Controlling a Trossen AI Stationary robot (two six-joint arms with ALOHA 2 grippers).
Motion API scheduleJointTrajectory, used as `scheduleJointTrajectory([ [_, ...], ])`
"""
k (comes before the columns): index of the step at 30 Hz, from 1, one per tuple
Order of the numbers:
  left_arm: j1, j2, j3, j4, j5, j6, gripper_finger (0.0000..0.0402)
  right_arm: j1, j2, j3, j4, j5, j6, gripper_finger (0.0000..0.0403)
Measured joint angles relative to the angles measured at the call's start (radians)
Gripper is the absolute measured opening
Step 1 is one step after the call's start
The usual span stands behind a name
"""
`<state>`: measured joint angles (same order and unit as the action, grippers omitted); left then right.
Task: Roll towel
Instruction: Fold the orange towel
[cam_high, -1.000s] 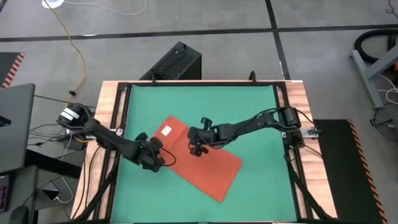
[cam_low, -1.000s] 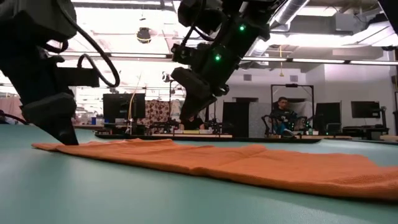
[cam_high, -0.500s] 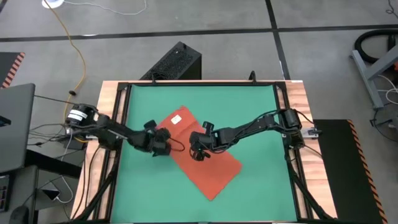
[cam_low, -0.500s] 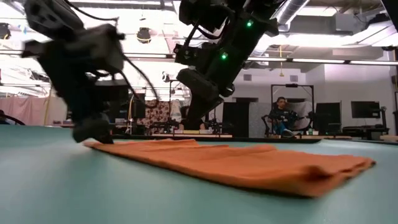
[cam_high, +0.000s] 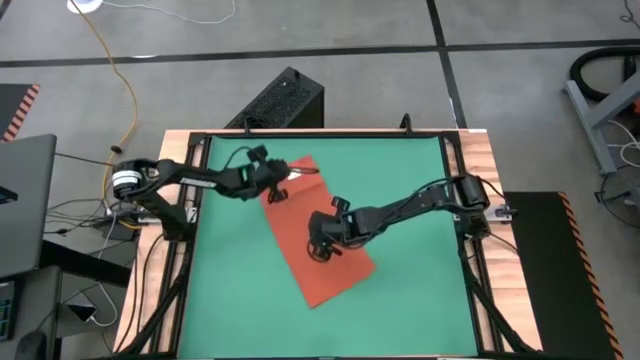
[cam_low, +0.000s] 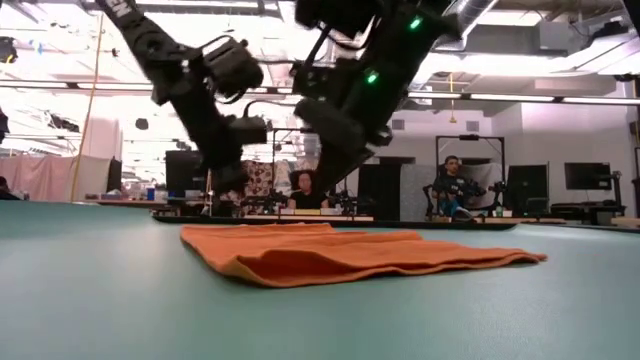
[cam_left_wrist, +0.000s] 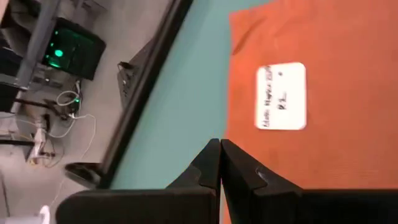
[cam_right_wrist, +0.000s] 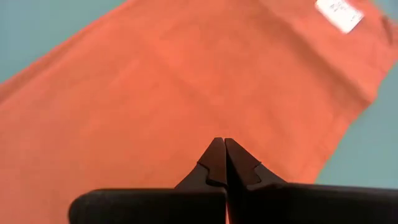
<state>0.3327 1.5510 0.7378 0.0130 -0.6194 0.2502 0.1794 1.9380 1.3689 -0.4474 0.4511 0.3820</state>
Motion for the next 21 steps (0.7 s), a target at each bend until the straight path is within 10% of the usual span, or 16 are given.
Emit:
scheduleJointTrajectory([
  [9,-0.255,-0.314,-0.017,-0.184,0.431,-0.345,0.0000,0.234,-0.004,-0.005,-0.374,0.102,0.353,0.0007],
  [21,-0.871,-0.386,-0.202,0.043,-0.011,-0.728,0.0000,0.446,0.061,-0.005,-0.421,0.117,0.748,0.0007],
])
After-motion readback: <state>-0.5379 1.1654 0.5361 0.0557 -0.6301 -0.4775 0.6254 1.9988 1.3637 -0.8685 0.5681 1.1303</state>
